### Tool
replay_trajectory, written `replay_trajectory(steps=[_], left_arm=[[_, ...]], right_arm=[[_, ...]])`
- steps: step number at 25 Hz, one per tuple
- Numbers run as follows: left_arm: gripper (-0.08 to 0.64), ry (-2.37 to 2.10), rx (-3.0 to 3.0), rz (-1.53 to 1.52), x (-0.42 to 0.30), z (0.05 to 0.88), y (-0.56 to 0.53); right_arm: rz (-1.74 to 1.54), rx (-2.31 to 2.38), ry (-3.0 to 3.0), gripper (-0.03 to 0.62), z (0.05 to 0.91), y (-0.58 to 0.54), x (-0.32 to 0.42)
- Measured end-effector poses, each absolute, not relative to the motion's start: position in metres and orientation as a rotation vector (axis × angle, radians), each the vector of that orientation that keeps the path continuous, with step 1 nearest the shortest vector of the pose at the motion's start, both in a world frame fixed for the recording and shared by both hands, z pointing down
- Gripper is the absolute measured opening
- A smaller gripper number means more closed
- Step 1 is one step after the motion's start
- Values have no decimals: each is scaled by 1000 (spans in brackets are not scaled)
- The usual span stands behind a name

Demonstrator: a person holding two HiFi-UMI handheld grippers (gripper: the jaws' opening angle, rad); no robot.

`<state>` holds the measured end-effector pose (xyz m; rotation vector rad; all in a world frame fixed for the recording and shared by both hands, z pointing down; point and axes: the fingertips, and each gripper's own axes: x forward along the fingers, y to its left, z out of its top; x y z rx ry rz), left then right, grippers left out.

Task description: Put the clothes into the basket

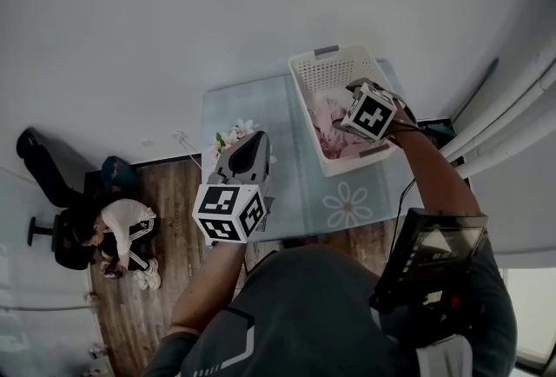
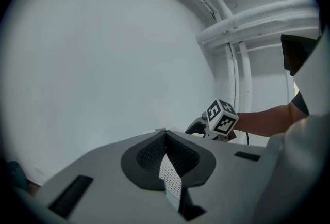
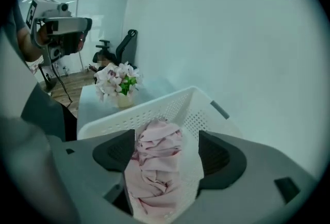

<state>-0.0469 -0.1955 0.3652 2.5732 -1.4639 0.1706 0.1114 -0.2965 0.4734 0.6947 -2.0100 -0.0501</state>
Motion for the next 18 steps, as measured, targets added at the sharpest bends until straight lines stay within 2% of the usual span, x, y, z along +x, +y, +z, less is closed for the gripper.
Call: replay_trajectory(steps=[5,8,14,18], left_arm=[[7,-1502,2594,148,-41,352,-181],[8,-1507,2583,141,-35,350,-173],[8,-1551,2577,210,-35,343,-159],[8,-1593,2574,242,-40,341,-148]], right_arm=[[-41,795,-2148,381,441,-258,107],[44,946,-2286,226,411,-245,107],[4,1061,-2473,212,362,-207,104],[67,1143,-2559,165,350,-187,105]])
